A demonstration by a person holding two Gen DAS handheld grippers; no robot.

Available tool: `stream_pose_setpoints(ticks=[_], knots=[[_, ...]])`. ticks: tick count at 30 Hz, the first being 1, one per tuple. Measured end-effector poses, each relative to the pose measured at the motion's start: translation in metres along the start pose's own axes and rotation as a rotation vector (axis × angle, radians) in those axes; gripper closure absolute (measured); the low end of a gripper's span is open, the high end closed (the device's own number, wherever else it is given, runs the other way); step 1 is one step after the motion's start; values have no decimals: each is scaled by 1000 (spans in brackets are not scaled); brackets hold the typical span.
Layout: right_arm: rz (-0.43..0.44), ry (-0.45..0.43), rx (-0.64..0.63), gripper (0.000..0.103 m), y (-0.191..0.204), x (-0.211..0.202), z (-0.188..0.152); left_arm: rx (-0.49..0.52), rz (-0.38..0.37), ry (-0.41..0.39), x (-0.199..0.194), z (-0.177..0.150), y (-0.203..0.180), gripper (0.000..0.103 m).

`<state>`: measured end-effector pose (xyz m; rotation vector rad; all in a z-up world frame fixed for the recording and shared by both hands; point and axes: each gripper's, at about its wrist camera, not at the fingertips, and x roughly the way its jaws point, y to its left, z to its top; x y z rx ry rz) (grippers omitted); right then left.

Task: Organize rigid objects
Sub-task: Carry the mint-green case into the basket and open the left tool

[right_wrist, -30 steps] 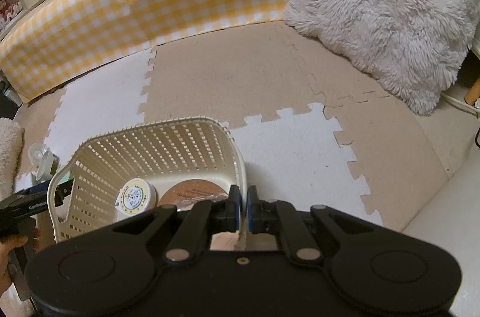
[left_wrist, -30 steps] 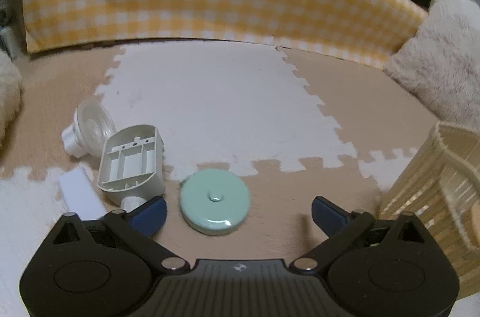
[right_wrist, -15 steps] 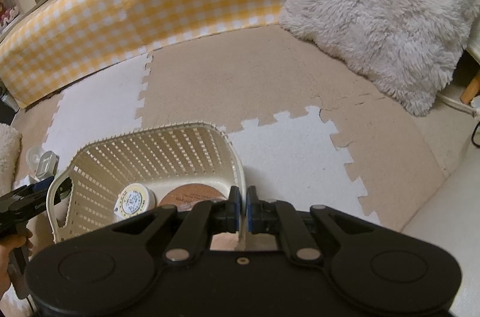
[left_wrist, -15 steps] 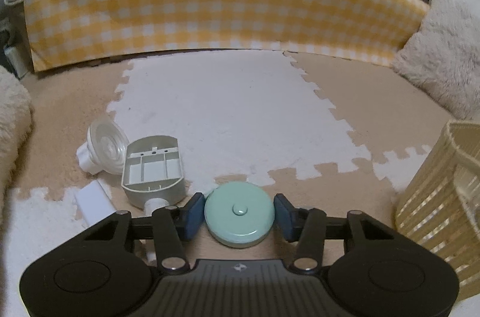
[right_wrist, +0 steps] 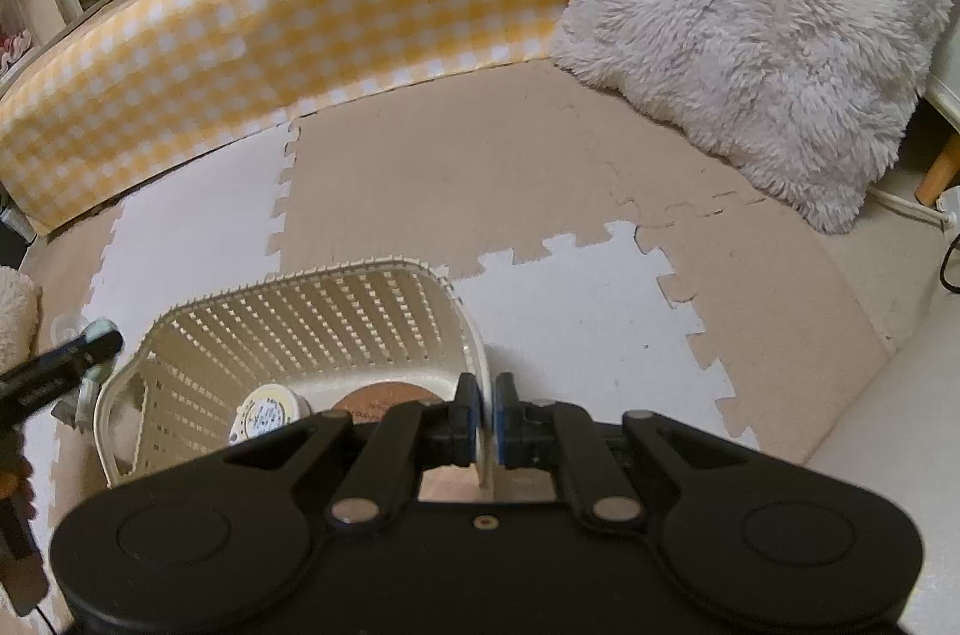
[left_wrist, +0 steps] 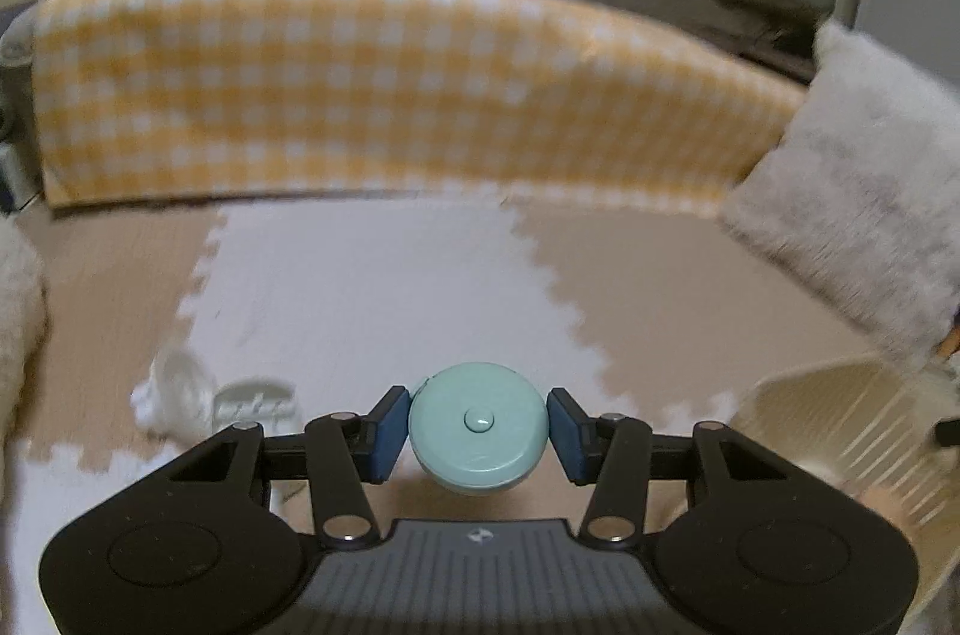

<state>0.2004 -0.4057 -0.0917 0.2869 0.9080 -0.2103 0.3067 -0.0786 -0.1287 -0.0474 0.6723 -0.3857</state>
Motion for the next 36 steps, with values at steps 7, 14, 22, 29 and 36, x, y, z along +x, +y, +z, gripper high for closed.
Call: stream_pose_setpoints(ticks=[7,14,22,29,36], knots=[[-1,-4,-1,97,0,1,0,57,-158,6,-27,20,-49,52],[-6,-2,-9,97,1,2,-1,140,-249,55,-46,16,-91,52],[-10,3,-15,97,1,3,-1,278,-324,159,-44,-1,-133,52],[-6,7,-7,97,1,3,-1,337,-319,246,-28,-22,-142,52],[-8,12,-17,97,2,4,-1,339,-295,275,-21,-28,-136,52]])
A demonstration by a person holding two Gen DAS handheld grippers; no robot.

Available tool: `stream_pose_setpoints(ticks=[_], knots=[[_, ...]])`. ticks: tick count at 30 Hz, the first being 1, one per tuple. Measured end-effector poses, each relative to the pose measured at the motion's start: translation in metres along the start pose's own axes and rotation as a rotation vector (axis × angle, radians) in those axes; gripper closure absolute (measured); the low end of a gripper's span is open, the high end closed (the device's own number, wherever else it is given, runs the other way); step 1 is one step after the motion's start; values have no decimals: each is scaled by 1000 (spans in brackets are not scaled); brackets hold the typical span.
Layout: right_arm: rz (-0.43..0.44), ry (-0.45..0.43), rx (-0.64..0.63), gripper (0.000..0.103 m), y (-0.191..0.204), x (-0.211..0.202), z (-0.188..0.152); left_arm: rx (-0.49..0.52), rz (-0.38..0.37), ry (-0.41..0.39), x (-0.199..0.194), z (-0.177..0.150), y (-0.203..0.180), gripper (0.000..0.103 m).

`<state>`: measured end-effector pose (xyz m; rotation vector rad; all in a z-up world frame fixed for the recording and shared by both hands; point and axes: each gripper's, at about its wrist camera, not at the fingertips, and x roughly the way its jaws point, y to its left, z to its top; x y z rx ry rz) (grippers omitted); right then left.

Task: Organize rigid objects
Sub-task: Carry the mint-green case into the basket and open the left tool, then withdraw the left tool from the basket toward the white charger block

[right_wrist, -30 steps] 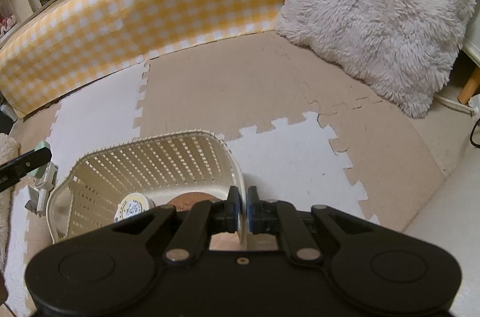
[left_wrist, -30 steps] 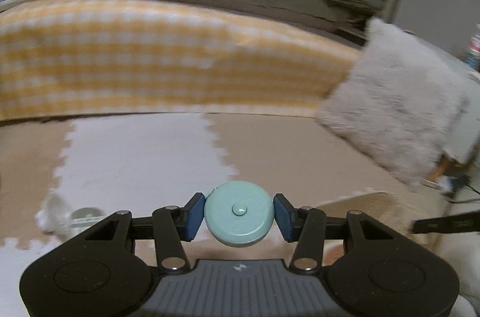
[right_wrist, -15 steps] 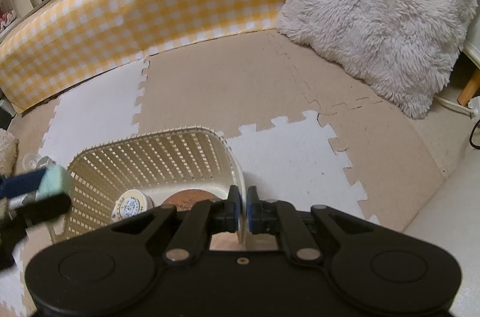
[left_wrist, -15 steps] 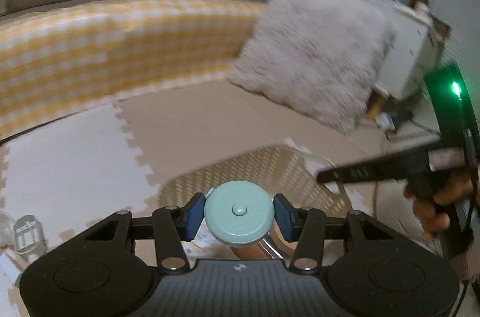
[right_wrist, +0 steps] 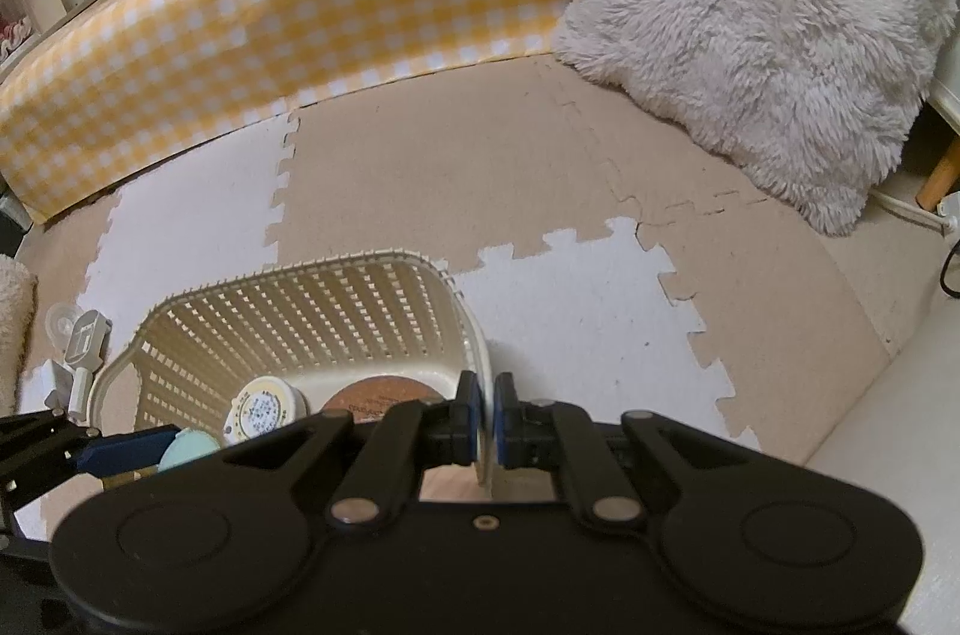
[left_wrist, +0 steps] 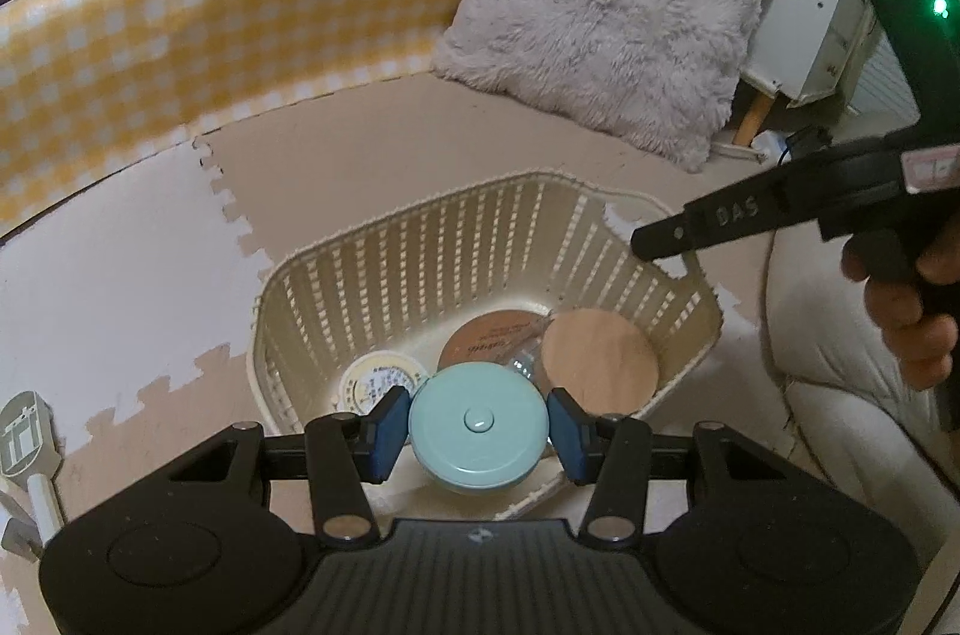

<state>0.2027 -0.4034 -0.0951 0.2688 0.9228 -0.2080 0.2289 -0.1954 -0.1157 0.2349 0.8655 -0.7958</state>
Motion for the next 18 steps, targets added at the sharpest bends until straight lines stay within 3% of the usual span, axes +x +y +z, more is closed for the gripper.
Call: stream_pose_setpoints(ticks=[18], knots=[[0,2,-4,97,-2,0,0,-13,13,16,0,1,1,51]])
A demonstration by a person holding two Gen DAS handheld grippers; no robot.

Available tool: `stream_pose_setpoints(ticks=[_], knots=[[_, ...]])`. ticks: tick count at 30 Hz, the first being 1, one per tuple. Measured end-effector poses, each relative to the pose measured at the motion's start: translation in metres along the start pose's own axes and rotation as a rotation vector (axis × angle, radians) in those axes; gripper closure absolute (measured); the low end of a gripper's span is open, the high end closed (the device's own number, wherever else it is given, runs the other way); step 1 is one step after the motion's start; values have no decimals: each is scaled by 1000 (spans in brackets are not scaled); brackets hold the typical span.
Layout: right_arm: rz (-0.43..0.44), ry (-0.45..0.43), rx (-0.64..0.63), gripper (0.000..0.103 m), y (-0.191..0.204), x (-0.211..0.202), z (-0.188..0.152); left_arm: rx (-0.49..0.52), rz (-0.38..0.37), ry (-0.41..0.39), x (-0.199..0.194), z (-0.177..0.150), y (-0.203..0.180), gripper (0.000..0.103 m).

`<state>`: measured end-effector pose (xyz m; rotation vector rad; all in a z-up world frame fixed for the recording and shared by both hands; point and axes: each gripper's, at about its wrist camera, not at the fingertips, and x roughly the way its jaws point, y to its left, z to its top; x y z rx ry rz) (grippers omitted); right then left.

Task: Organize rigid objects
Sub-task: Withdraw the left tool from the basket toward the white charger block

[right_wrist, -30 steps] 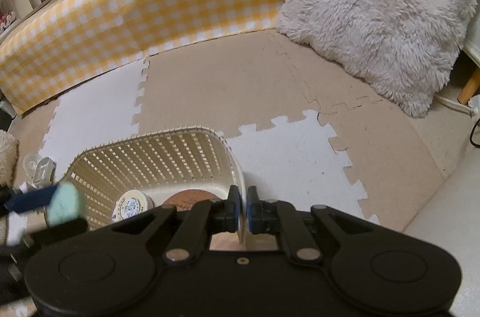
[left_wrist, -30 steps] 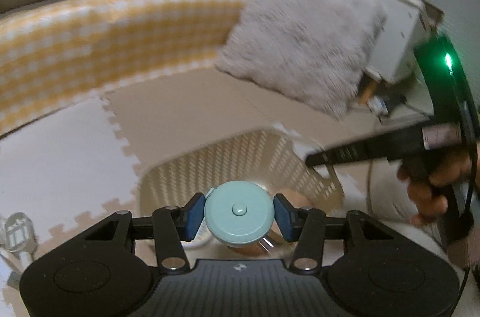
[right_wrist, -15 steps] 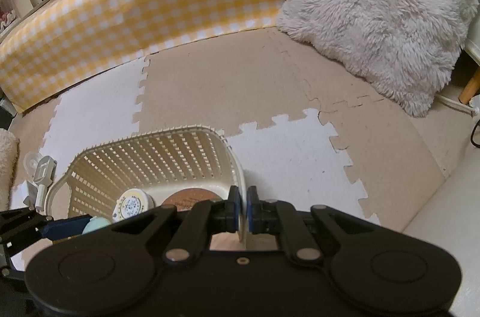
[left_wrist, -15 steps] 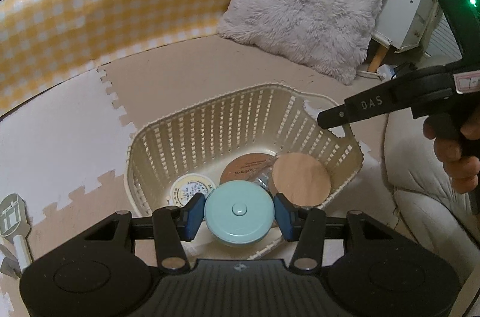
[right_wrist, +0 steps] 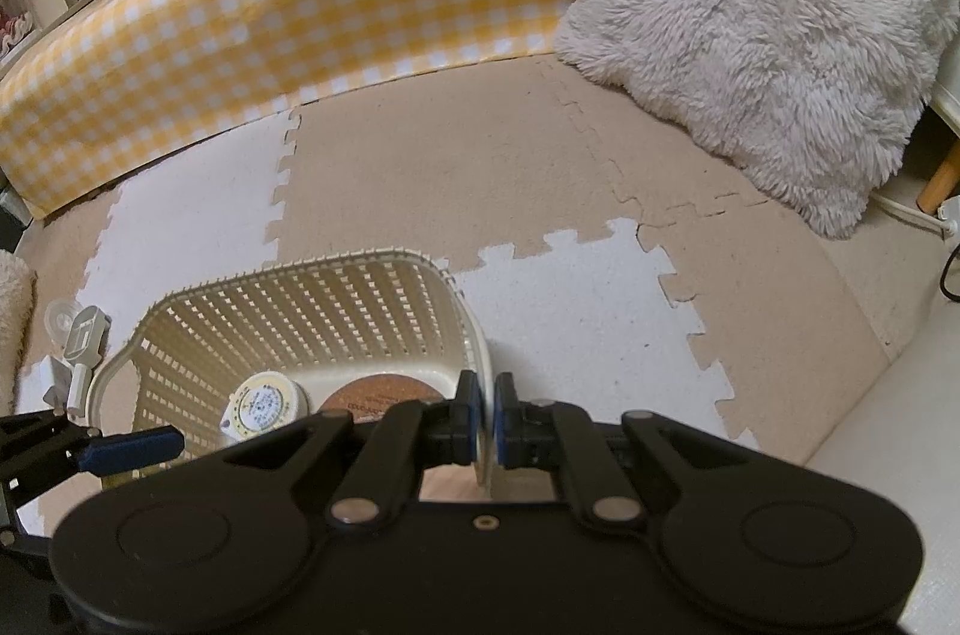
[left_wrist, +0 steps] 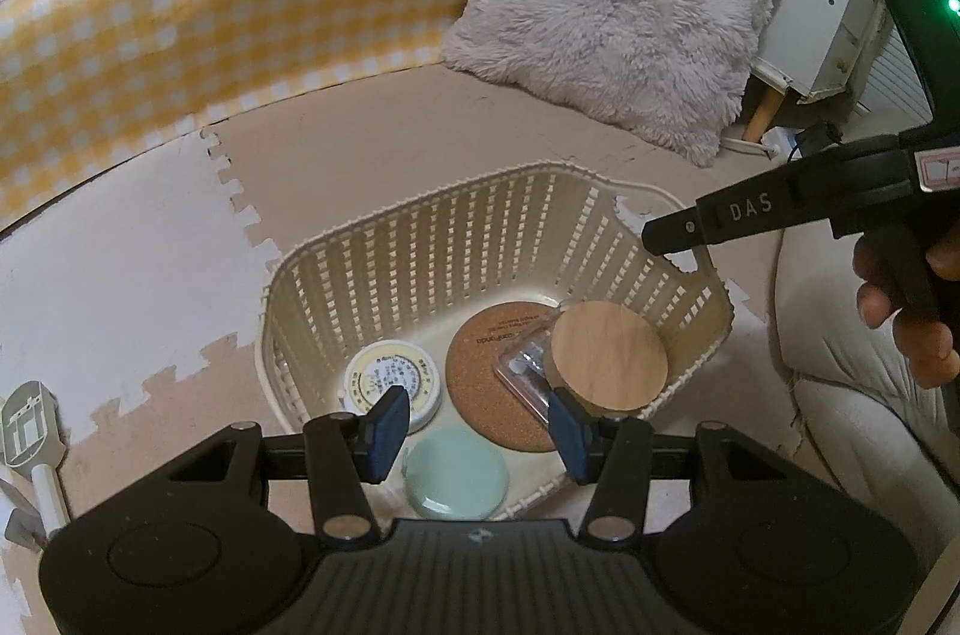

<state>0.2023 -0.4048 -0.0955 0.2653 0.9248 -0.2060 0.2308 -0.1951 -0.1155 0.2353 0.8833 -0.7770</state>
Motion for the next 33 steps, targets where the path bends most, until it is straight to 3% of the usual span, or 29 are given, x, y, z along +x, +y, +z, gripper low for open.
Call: stream_pose_setpoints(ticks=[9,12,18,33], knots=[[-1,-5,0,97,0,0,1,-12,-3,7,-2,1,1,50],[-1,-5,4,97,0,0,1,-21,-14,4,-3,2,2,42],[-2,-10,7,96,1,0,1,-26,-3,2,-7,3,1,41],[7,-17,18,98,0,-2,1,-67,4,-117,-51,27,3,17]])
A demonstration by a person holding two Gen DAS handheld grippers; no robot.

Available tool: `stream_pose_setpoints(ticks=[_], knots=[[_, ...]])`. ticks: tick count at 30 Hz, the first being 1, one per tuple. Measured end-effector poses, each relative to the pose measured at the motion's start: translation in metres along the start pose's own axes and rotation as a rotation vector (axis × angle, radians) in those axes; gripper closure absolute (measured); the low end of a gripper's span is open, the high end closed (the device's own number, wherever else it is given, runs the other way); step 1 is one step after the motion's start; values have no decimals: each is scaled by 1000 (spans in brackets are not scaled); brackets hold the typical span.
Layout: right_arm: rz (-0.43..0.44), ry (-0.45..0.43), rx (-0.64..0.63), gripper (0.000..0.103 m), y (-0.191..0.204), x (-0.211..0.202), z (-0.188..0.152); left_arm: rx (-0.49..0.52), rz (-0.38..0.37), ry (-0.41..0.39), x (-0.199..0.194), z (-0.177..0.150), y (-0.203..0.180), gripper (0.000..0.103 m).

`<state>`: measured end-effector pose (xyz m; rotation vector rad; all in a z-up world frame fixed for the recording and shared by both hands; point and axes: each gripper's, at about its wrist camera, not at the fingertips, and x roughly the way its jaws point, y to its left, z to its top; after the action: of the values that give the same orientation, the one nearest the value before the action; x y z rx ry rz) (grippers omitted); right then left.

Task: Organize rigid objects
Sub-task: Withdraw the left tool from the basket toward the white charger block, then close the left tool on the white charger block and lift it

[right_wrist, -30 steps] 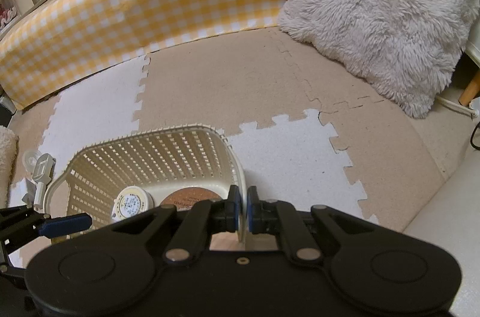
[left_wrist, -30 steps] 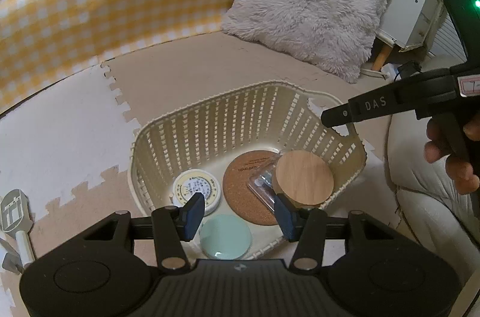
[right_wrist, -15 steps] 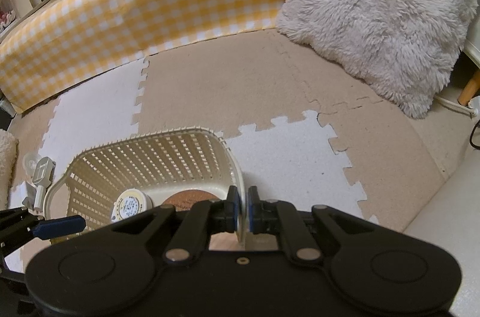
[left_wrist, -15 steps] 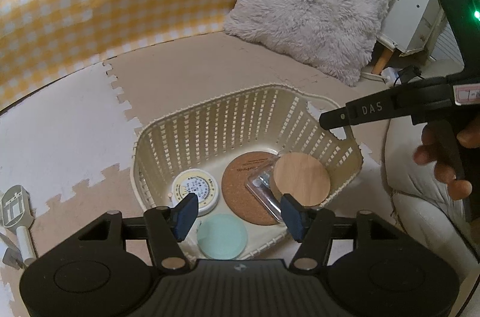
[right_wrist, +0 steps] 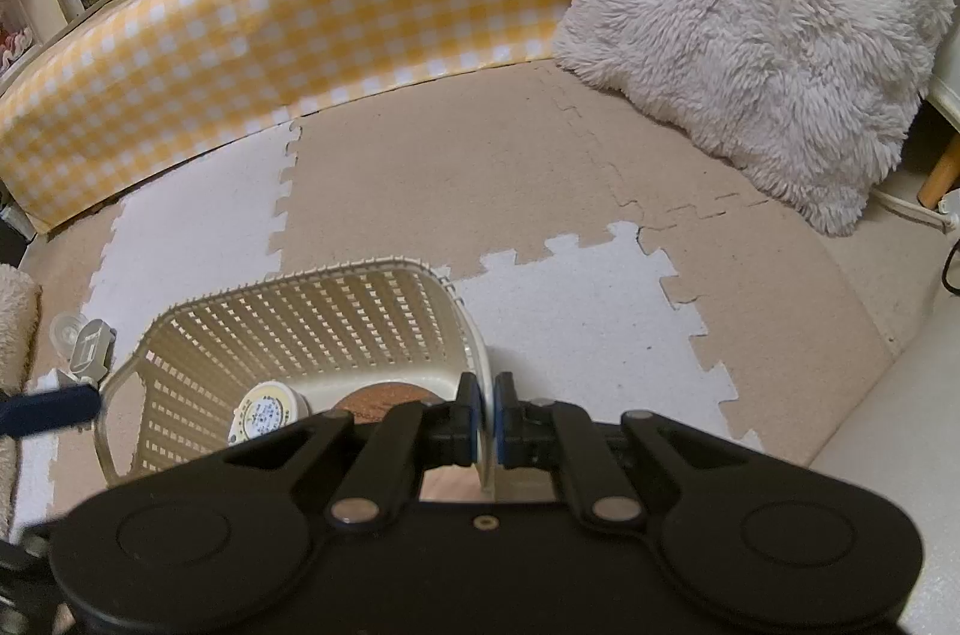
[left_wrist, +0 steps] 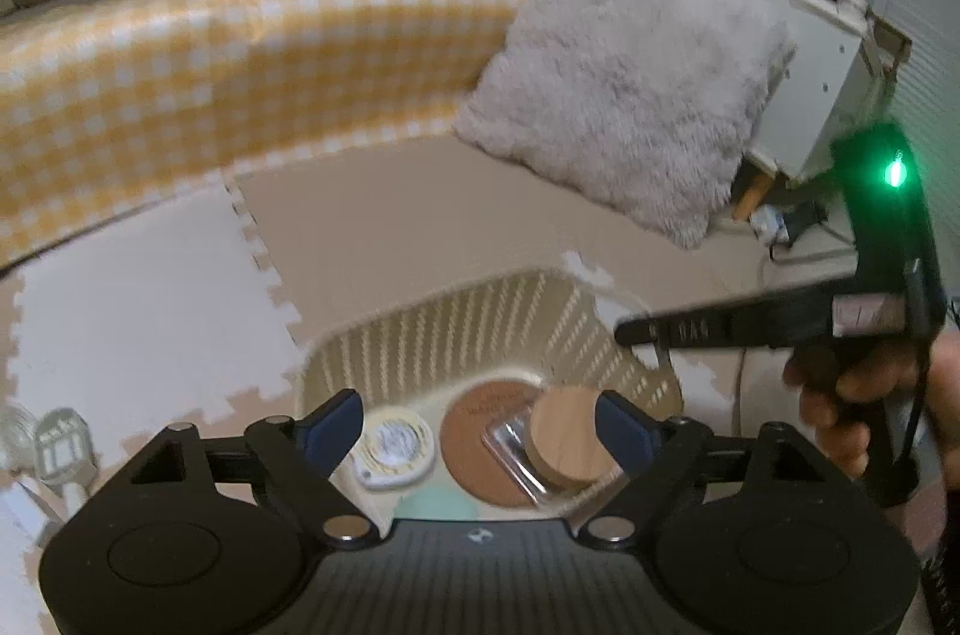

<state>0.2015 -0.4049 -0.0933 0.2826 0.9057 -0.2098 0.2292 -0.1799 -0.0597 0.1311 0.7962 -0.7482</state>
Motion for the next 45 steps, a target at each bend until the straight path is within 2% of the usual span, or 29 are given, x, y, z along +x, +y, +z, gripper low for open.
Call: stream_pose_setpoints(ticks=[5,9,14,20,27,34,37,40,42,44,45], knots=[[1,-2,2,98,0,1,0,-36,69,-81,-23,14,17,5],[-2,-3,-2,98,-1,1,0,-84,115,-126,-36,21,37,0],[-3,-4,-4,98,0,1,-1,-129,190,-155,-45,24,64,0],[-1,-3,-3,98,0,2,-1,-206,314,-161,-44,17,110,0],[4,-4,-3,98,0,2,-1,-268,377,-117,-43,6,175,0],[4,-3,-11,98,1,2,0,-155,406,-9,-37,-21,218,0],[-4,-3,-17,97,2,3,0,-109,376,18,-32,-38,230,0],[-9,-4,-25,97,3,2,0,6,355,60,-22,-51,233,0],[-9,-5,-28,97,3,2,-1,48,326,108,-14,-59,237,5],[-9,-5,-28,97,3,2,-1,60,298,152,-7,-65,240,23],[-9,-5,-27,97,3,2,-1,65,293,160,-5,-67,240,25]])
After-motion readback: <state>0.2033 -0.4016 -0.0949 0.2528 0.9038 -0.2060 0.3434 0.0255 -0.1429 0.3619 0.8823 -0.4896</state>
